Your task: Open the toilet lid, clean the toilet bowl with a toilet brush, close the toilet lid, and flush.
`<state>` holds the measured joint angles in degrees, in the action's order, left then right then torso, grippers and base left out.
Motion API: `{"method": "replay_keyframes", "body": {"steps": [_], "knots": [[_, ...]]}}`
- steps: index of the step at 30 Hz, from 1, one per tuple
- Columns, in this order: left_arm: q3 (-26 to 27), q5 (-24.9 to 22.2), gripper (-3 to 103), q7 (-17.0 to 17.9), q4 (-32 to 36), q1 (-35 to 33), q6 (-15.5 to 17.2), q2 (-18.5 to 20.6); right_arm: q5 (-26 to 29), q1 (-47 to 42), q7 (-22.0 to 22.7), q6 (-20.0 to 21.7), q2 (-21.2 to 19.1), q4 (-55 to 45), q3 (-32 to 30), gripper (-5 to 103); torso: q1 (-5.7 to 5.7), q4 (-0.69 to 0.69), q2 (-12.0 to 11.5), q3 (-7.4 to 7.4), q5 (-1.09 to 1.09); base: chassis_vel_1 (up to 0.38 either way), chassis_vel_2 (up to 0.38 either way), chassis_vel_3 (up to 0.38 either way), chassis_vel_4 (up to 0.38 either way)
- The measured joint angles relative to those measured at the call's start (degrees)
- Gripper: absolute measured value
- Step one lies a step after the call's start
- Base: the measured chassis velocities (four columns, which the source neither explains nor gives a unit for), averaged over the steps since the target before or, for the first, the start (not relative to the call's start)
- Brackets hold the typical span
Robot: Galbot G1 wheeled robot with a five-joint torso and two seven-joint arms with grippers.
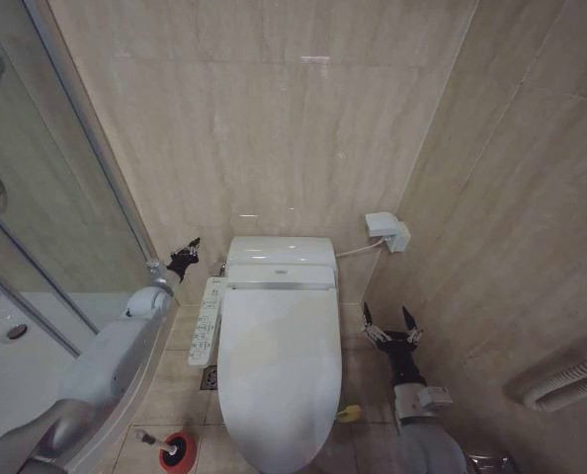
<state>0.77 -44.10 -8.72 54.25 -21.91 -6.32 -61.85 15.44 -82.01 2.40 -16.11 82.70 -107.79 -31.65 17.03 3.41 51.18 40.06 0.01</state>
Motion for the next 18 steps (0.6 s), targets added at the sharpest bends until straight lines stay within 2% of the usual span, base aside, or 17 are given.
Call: {"method": "replay_keyframes", "body": {"steps": [5, 11, 13, 14, 18], "knots": [[-1.78, -3.18, 0, -0.92, -2.7, 2.4, 1.92, -1.0, 0.0, 0.0, 0.0, 0.0, 0.0, 0.0, 0.0, 100, 0.01, 0.0, 0.0, 0.0, 0.0, 0.0, 0.0, 0.0, 0.0], [-3.28, -3.93, 0, -1.47, -4.16, 3.69, 3.74, -2.09, 0.0, 0.0, 0.0, 0.0, 0.0, 0.0, 0.0, 100, 0.01, 0.0, 0.0, 0.0, -0.01, 0.0, 0.0, 0.0, 0.0], [-4.26, -3.93, 0, 0.69, -4.4, 3.84, 6.16, -2.43, 0.0, 0.0, 0.0, 0.0, 0.0, 0.0, 0.0, 100, 0.01, 0.0, 0.0, 0.0, 0.0, 0.0, 0.0, 0.0, 0.0], [-4.26, -3.93, 0, 0.69, -4.4, 3.84, 6.16, -2.43, 0.0, 0.0, 0.0, 0.0, 0.0, 0.0, 0.0, 100, 0.01, 0.0, 0.0, 0.0, 0.0, 0.0, 0.0, 0.0, 0.0], [-5.24, -2.35, 0, 4.58, -5.4, 3.72, 9.6, -2.88, 0.0, 0.0, 0.0, 0.0, 0.0, 0.0, 0.0, 100, 0.01, -0.01, 0.0, 0.0, -0.01, 0.0, 0.0, 0.0, 0.0]]}}
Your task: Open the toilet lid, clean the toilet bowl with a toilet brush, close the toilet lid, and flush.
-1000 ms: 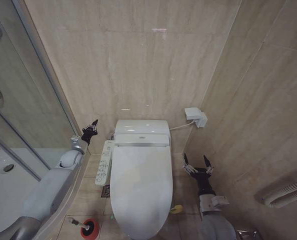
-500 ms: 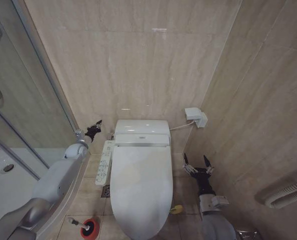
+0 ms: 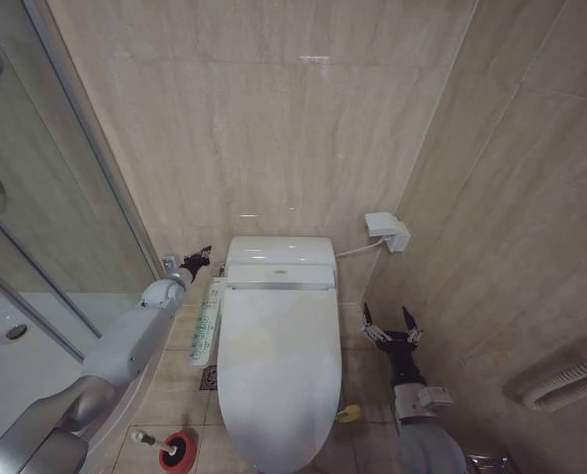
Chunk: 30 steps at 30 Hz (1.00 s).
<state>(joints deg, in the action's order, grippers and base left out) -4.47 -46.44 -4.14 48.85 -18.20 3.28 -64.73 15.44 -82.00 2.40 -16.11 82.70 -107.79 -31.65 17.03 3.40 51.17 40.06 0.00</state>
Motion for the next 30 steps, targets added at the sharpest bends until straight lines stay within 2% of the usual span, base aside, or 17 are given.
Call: {"method": "replay_keyframes", "body": {"steps": [6, 9, 12, 13, 17, 30], "knots": [[-0.21, 0.17, 0, 0.05, -1.37, 0.25, 1.55, -0.36, 0.0, 0.0, 0.0, 0.0, 0.0, 0.0, 0.0, 100, 0.0, -0.01, 0.0, 0.0, 0.0, 0.0, 0.0, 0.0, 0.0], [-0.07, -0.12, 0, -1.73, -1.83, 0.48, 1.83, -0.49, 0.0, 0.0, 0.0, 0.0, 0.0, 0.0, 0.0, 100, 0.0, 0.01, 0.0, 0.0, 0.0, 0.0, 0.0, 0.0, 0.0], [0.13, -0.37, 0, -5.82, -3.5, 0.99, 0.96, -0.69, 0.0, 0.0, 0.0, 0.0, 0.0, 0.0, 0.0, 100, 0.0, 0.0, 0.0, 0.0, 0.0, 0.0, 0.0, 0.0, 0.0], [0.13, -0.37, 0, -5.82, -3.5, 0.99, 0.96, -0.69, 0.0, 0.0, 0.0, 0.0, 0.0, 0.0, 0.0, 100, 0.0, 0.0, 0.0, 0.0, 0.0, 0.0, 0.0, 0.0, 0.0], [0.61, -0.27, 0, -9.6, -4.73, 1.23, 1.05, -0.94, 0.0, 0.0, 0.0, 0.0, 0.0, 0.0, 0.0, 100, 0.0, 0.0, 0.0, 0.0, 0.0, 0.0, 0.0, 0.0, 0.0], [1.6, 0.23, 0, -13.22, -8.05, 1.97, 2.55, -1.76, 0.0, 0.0, 0.0, 0.0, 0.0, 0.0, 0.0, 100, 0.0, 0.0, 0.0, 0.0, 0.0, 0.0, 0.0, 0.0, 0.0]]}}
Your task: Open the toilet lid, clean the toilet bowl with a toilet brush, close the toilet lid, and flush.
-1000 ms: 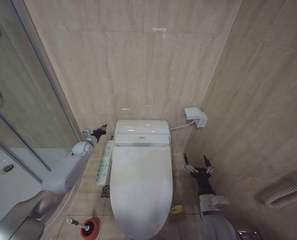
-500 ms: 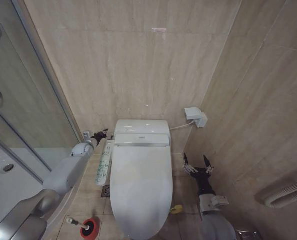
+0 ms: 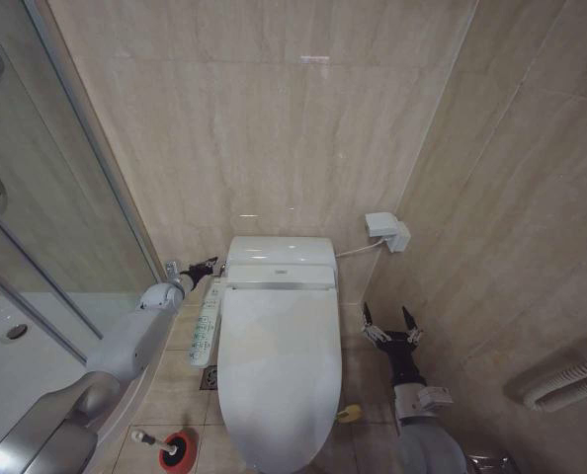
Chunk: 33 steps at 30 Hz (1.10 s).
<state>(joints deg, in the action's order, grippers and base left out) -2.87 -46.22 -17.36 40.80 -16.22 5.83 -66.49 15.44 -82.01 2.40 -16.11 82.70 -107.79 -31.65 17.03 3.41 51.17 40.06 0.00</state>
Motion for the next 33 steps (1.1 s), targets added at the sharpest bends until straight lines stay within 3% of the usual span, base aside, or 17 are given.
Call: {"method": "replay_keyframes", "body": {"steps": [5, 12, 33], "knots": [[0.72, 0.35, 0, -2.95, -2.46, 0.62, 0.97, -0.1, 0.0, 0.0, 0.0, 0.0, 0.0, 0.0, 0.0, 100, 0.0, 0.0, 0.0, 0.0, 0.0, 0.0, 0.0, 0.0, 0.0], [1.74, 0.71, 0, -4.47, -4.08, 0.65, 2.49, -0.68, 0.0, 0.0, 0.0, 0.0, 0.0, 0.0, 0.0, 100, 0.0, 0.0, 0.0, 0.0, 0.0, 0.0, 0.0, 0.0, 0.0], [4.66, 4.04, 0, -4.78, -8.97, 0.94, 1.33, -1.6, 0.0, 0.0, 0.0, 0.0, 0.0, 0.0, 0.0, 100, 0.0, 0.0, 0.0, 0.0, 0.0, 0.0, 0.0, 0.0, 0.0]]}}
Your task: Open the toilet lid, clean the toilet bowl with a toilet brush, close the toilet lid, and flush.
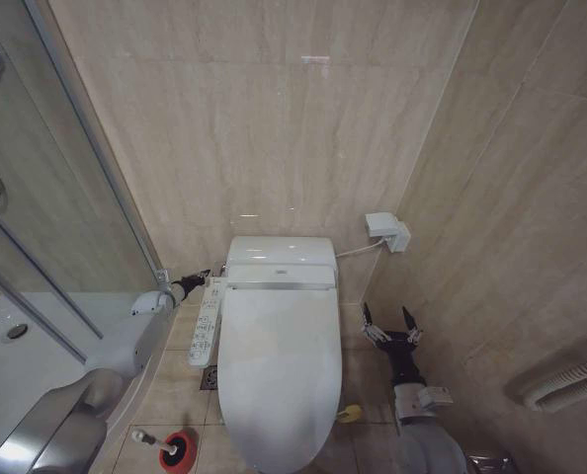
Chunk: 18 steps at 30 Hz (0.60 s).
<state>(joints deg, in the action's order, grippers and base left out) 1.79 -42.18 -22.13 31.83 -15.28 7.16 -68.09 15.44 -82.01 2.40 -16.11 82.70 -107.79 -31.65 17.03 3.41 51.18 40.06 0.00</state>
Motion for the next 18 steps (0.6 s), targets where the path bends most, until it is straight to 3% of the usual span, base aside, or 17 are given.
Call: {"method": "replay_keyframes", "body": {"steps": [18], "knots": [[1.16, 3.51, 0, -0.91, -1.1, -1.06, 0.48, -0.58, 0.0, 0.0, 0.0, 0.0, 0.0, 0.0, 0.0, 100, 0.0, -0.01, 0.0, 0.0, 0.01, 0.0, 0.0, 0.0, 0.0]]}}
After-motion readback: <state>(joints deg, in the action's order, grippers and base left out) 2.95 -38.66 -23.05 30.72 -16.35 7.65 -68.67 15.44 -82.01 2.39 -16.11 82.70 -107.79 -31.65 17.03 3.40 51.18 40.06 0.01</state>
